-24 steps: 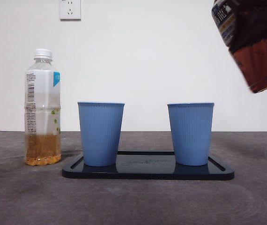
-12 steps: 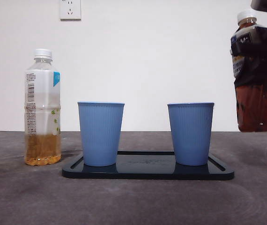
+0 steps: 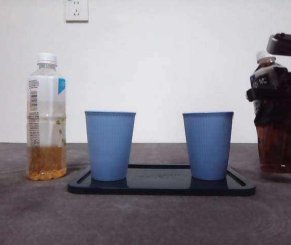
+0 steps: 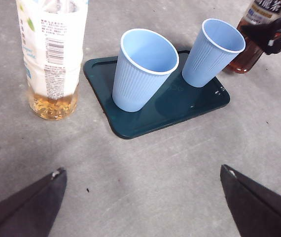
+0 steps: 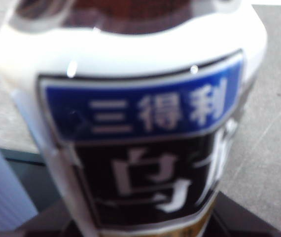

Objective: Pour the drink into the cup

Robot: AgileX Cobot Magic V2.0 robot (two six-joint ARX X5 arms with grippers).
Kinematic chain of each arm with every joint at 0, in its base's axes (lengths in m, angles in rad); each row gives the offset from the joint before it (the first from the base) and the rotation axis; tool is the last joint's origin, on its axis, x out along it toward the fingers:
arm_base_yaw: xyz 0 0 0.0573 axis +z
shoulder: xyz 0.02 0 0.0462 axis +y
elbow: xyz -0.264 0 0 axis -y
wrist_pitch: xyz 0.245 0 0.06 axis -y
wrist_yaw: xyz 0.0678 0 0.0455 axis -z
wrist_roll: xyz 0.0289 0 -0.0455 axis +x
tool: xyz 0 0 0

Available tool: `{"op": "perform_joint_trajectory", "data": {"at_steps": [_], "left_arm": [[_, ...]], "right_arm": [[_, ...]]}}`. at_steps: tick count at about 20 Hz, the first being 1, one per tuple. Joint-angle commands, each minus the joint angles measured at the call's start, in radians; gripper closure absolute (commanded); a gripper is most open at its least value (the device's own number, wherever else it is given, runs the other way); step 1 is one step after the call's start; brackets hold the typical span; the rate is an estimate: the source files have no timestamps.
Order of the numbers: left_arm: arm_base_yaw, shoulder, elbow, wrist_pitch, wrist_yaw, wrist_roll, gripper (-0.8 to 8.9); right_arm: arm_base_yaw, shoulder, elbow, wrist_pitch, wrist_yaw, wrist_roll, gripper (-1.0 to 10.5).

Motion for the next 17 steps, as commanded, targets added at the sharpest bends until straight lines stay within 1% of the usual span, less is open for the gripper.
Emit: {"op": "perform_joint_trajectory", "data": {"at_steps": [1, 6, 7, 11, 14, 15, 17], "left_arm": [[-0.003, 0.003, 0.019, 0.008, -0.003, 0.009, 3.12], [-0.003, 0.003, 0.019, 0.008, -0.003, 0.009, 3.12], [-0.002, 0.003, 0.019, 0.008, -0.003, 0.01, 3.12], [-0.002, 0.003, 0.019, 0.012, -0.024, 0.01, 3.11], [-0.002, 0.003, 0.019, 0.015, -0.045, 0.01, 3.07], [-0.002, 0.003, 0.019, 0.019, -0.053, 0.01, 3.06], [-0.002, 0.004, 0.019, 0.041, -0.06, 0.01, 2.68]], "right_arm": [[-0.008, 0.021, 0.016, 0.071, -0.017, 0.002, 7.2], [-0.014, 0.04, 0.016, 0.086, -0.041, 0.002, 6.5], [-0.014, 0.04, 0.016, 0.081, -0.043, 0.002, 6.2], [-0.014, 0.038, 0.016, 0.005, -0.043, 0.002, 5.0], [-0.014, 0.029, 0.016, -0.056, -0.043, 0.002, 4.9], [-0.014, 0.024, 0.016, -0.068, -0.043, 0.002, 4.6], [-0.014, 0.01, 0.016, -0.096, -0.042, 0.003, 4.4]]}}
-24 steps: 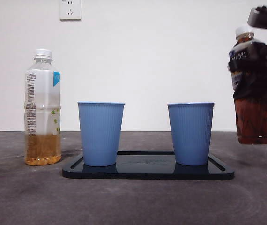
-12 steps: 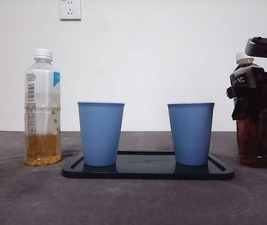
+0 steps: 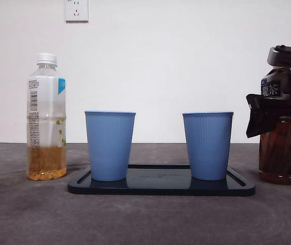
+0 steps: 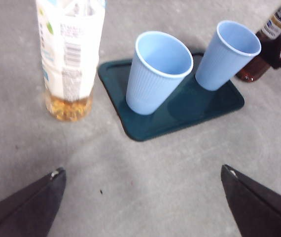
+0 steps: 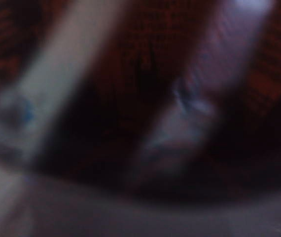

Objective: Pour the drink into the cup

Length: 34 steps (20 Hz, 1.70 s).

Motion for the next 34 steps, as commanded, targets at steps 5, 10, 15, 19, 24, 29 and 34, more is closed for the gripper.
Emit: {"op": "perform_joint_trajectory", "data": {"at_steps": [5, 10, 15, 19, 24, 29, 34], "left_arm": [[-0.003, 0.044, 0.018, 0.112, -0.031, 0.009, 2.09], [-0.003, 0.168, 0.013, 0.182, -0.031, 0.013, 1.51], [-0.012, 0.307, -0.045, 0.349, -0.032, 0.012, 1.5], [-0.029, 0.415, -0.164, 0.594, -0.11, -0.023, 1.5], [-0.069, 0.594, -0.203, 0.883, -0.176, -0.036, 1.51], [-0.074, 0.778, -0.203, 1.102, -0.211, -0.036, 1.51], [-0.074, 0.904, -0.202, 1.324, -0.214, -0.037, 1.54]], "right_arm": [[0.003, -0.063, 0.012, -0.096, 0.0, 0.005, 4.0], [0.003, -0.167, 0.012, -0.229, 0.004, 0.013, 4.0], [0.009, -0.385, 0.012, -0.517, -0.004, 0.041, 4.0], [0.016, -0.622, 0.012, -0.708, -0.063, 0.109, 4.0], [0.018, -0.761, 0.012, -0.898, -0.13, 0.117, 4.0], [0.027, -0.873, 0.016, -0.943, -0.143, 0.132, 4.0], [0.03, -0.919, 0.016, -0.946, -0.169, 0.136, 4.0]]}}
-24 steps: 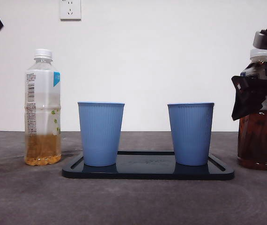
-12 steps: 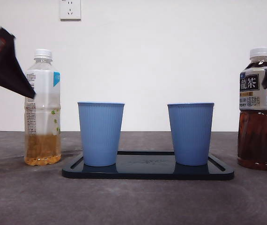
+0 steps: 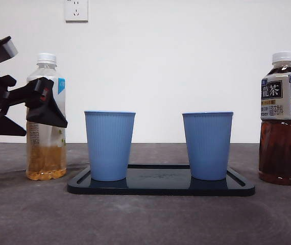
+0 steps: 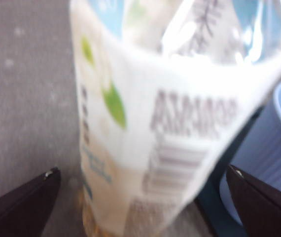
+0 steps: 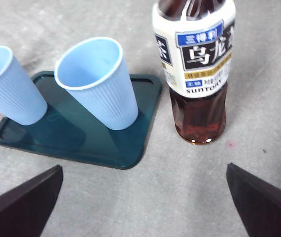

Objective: Pour the drink into the cup

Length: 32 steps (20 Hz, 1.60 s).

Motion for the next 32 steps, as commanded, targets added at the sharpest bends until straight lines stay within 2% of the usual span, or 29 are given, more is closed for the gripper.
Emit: {"op": "perform_joint_trajectory", "data": {"at_steps": [1, 4, 8, 12, 16, 19, 21, 26, 30, 32], "left_arm": [[-0.003, 0.056, 0.003, 0.091, -0.006, -0.006, 1.56], [-0.003, 0.097, 0.003, 0.156, -0.025, -0.006, 1.72], [-0.003, 0.112, 0.003, 0.166, -0.025, -0.006, 3.98], [-0.003, 0.111, 0.003, 0.187, -0.025, -0.006, 5.64], [-0.003, 0.089, 0.003, 0.171, -0.025, 0.003, 6.01], [-0.003, 0.003, 0.01, 0.084, -0.025, 0.098, 6.34], [-0.003, -0.076, 0.04, -0.04, -0.034, 0.172, 6.4], [-0.004, -0.232, 0.238, -0.514, -0.165, 0.47, 6.63], [-0.033, -0.257, 0.415, -0.808, -0.301, 0.69, 6.97], [-0.067, -0.257, 0.484, -0.909, -0.384, 0.785, 6.98]], "right_arm": [[0.005, 0.001, 0.016, 0.006, -0.005, 0.011, 4.0], [0.005, 0.001, 0.016, 0.006, -0.019, 0.01, 4.0], [0.005, 0.001, 0.016, 0.007, -0.019, 0.01, 4.0], [0.005, 0.001, 0.016, 0.007, -0.019, 0.006, 4.0], [0.005, 0.001, 0.016, 0.007, -0.023, -0.002, 4.0], [0.005, 0.001, 0.016, 0.007, -0.024, -0.01, 4.0], [0.005, 0.001, 0.016, 0.008, -0.029, -0.012, 4.0], [0.005, 0.001, 0.016, 0.013, -0.057, -0.017, 4.0], [0.005, 0.001, 0.016, 0.016, -0.075, -0.028, 4.0], [0.005, 0.001, 0.016, 0.022, -0.096, -0.033, 4.0]]}}
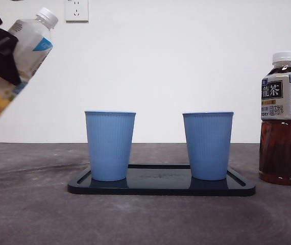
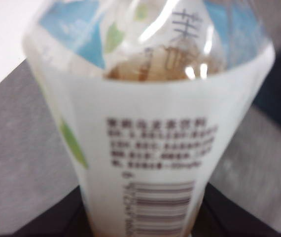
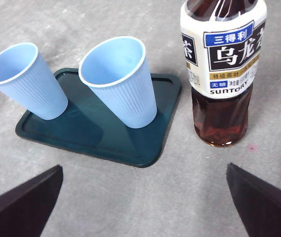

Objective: Pour the drink into the cup

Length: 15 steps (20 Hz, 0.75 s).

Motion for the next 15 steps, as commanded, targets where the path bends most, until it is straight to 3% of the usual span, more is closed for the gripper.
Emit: {"op": "perform_joint_trajectory", "data": {"at_steps": [1, 9, 15], "left_arm": [[-0.04, -0.001, 0.093, -0.042, -0.085, 0.17, 6.99], [-0.19, 0.01, 0.178, -0.108, -0.373, 0.436, 7.32], [-0.261, 0.087, 0.179, -0.114, -0.494, 0.517, 7.71]], "right_arm": [[0.005, 0.002, 0.016, 0.023, -0.021, -0.015, 4.0], [0.016, 0.002, 0.016, 0.03, -0.049, -0.018, 4.0], [0.058, 0.002, 0.016, 0.03, -0.048, -0.019, 4.0]]}}
